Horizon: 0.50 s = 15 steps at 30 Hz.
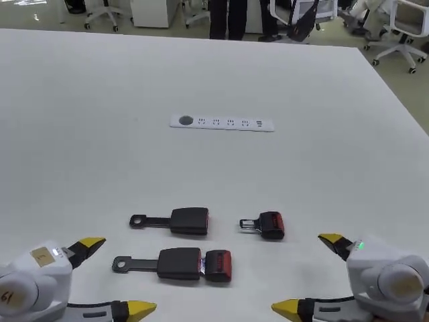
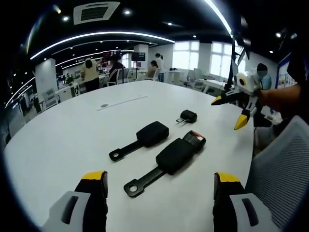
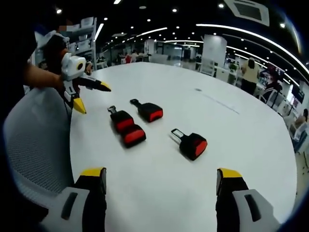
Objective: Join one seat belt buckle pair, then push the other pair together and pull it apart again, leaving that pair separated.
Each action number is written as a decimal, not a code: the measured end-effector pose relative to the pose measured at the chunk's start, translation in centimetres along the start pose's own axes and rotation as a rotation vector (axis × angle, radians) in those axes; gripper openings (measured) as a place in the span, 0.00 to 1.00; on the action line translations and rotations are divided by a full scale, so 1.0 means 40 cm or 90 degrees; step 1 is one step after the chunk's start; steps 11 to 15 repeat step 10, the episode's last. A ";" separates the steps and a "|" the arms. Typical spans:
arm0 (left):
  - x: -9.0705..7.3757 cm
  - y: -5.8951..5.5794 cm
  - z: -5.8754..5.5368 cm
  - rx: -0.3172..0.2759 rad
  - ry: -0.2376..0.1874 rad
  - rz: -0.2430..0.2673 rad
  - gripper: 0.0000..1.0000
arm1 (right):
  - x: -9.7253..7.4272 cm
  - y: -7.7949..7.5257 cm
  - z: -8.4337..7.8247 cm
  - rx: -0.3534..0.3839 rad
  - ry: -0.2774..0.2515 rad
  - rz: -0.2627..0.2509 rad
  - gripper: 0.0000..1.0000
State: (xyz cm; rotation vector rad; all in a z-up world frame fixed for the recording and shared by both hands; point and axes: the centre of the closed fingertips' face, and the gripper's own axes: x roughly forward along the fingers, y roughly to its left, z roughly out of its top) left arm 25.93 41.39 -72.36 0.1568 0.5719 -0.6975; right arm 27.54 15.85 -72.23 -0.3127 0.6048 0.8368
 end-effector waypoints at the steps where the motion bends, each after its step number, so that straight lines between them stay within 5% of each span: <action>1: -0.002 0.001 0.001 -0.002 -0.002 0.001 0.94 | 0.001 0.001 0.000 0.001 -0.002 0.001 0.98; 15: 0.003 0.009 0.020 -0.005 -0.024 0.010 1.00 | 0.014 0.006 0.011 0.022 -0.026 -0.001 0.99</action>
